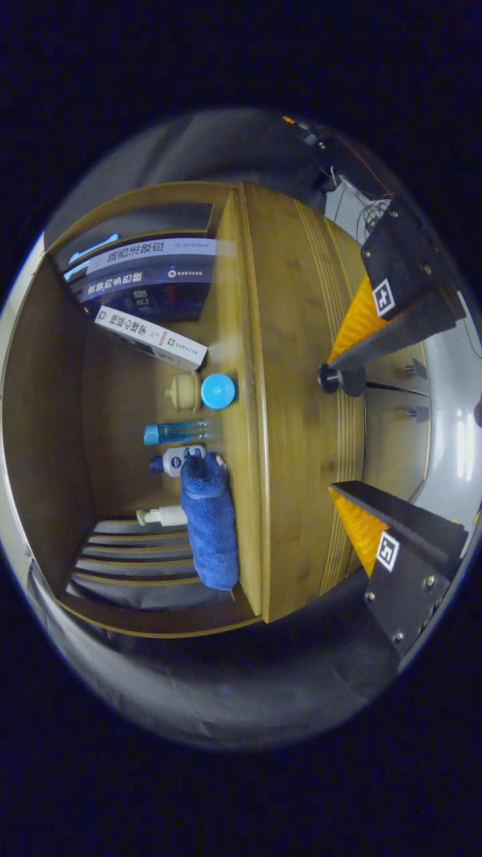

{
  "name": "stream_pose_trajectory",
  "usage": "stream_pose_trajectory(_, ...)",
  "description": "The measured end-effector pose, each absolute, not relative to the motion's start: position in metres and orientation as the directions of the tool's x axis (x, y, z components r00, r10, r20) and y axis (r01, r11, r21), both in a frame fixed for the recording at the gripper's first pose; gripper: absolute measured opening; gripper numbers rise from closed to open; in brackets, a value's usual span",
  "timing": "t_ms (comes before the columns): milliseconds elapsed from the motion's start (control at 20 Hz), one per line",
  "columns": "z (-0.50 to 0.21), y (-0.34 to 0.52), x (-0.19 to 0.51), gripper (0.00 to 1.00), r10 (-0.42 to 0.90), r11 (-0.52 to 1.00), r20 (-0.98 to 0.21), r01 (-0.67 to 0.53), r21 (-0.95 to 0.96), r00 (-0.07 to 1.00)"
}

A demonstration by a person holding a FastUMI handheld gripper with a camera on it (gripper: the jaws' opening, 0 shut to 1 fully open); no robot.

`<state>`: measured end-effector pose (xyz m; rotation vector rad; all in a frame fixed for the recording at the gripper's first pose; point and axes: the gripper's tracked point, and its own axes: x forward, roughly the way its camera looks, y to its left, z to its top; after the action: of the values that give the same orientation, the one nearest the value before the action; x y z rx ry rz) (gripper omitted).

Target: Pull open the drawer, take out the items inside it, and place them on the countertop above the cabinet.

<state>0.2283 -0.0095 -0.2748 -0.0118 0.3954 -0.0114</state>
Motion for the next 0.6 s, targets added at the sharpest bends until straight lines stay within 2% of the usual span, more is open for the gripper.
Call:
stream_pose_trajectory(200, -0.271, -0.004, 0.223, 1.0, 0.02, 0.999, -0.389, -0.033, -0.026, 0.921)
stream_pose_trajectory(350, -0.251, -0.015, 0.216, 1.0, -0.025, 0.999, -0.364, 0.015, -0.031, 0.931)
stream_pose_trajectory(600, -0.204, -0.014, 0.192, 1.0, -0.029, 0.999, -0.304, 0.023, -0.023, 0.952)
